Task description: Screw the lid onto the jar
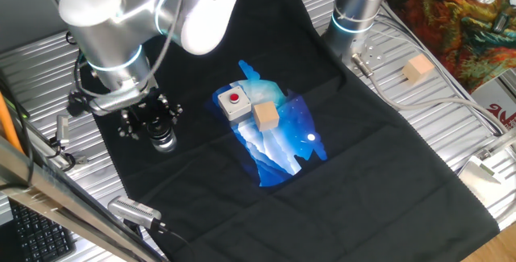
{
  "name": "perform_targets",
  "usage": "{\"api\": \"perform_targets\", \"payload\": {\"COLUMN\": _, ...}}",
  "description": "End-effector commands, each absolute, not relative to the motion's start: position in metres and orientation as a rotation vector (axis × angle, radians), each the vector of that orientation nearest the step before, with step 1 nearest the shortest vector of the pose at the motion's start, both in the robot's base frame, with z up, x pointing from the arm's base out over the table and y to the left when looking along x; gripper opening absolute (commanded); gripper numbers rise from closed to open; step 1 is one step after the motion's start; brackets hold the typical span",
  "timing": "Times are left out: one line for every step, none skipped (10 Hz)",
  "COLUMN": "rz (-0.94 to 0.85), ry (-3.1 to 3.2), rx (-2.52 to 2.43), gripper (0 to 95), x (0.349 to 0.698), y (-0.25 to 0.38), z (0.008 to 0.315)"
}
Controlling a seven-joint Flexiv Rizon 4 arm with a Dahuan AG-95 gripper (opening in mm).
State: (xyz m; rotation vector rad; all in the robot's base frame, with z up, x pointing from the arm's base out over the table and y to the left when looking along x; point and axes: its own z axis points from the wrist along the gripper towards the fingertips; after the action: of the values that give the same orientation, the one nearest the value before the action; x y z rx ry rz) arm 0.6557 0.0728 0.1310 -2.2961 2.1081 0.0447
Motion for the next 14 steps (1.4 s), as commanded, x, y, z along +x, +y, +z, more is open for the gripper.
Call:
{"api": "perform_targets", "payload": {"rz": 0.015, "ry": 1.766, "rx": -2.588, "gripper": 95.0, "x": 0.656, "y": 0.076, "z": 0.13}}
{"api": "perform_targets", "payload": {"rz": 0.003, "ry": 1.717, "rx": -2.635, "gripper": 95.0, "x": 0.655, "y": 0.075, "z": 0.129}}
{"api": "perform_targets", "payload": {"rz": 0.002, "ry": 1.661, "rx": -2.672, "gripper": 95.0, "x": 0.654, "y": 0.075, "z": 0.128}}
{"api": "perform_targets", "payload": {"rz": 0.001, "ry": 1.645, "rx": -2.682, "gripper": 95.0, "x": 0.654, "y": 0.075, "z": 0.128}}
{"api": "perform_targets", "payload": {"rz": -0.012, "ry": 1.596, "rx": -2.721, "gripper": 95.0, "x": 0.653, "y": 0.074, "z": 0.128}}
{"api": "perform_targets", "payload": {"rz": -0.029, "ry": 1.547, "rx": -2.76, "gripper": 95.0, "x": 0.65, "y": 0.073, "z": 0.126}}
{"api": "perform_targets", "payload": {"rz": -0.036, "ry": 1.54, "rx": -2.762, "gripper": 95.0, "x": 0.644, "y": 0.071, "z": 0.123}}
{"api": "perform_targets", "payload": {"rz": -0.05, "ry": 1.537, "rx": -2.762, "gripper": 95.0, "x": 0.638, "y": 0.068, "z": 0.119}}
{"api": "perform_targets", "payload": {"rz": -0.065, "ry": 1.529, "rx": -2.763, "gripper": 95.0, "x": 0.631, "y": 0.066, "z": 0.115}}
{"api": "perform_targets", "payload": {"rz": -0.075, "ry": 1.528, "rx": -2.76, "gripper": 95.0, "x": 0.628, "y": 0.064, "z": 0.113}}
{"api": "perform_targets", "payload": {"rz": -0.085, "ry": 1.521, "rx": -2.765, "gripper": 95.0, "x": 0.625, "y": 0.061, "z": 0.11}}
{"api": "perform_targets", "payload": {"rz": -0.086, "ry": 1.515, "rx": -2.768, "gripper": 95.0, "x": 0.625, "y": 0.06, "z": 0.108}}
{"api": "perform_targets", "payload": {"rz": -0.087, "ry": 1.518, "rx": -2.763, "gripper": 95.0, "x": 0.625, "y": 0.059, "z": 0.107}}
{"api": "perform_targets", "payload": {"rz": -0.088, "ry": 1.522, "rx": -2.759, "gripper": 95.0, "x": 0.625, "y": 0.059, "z": 0.106}}
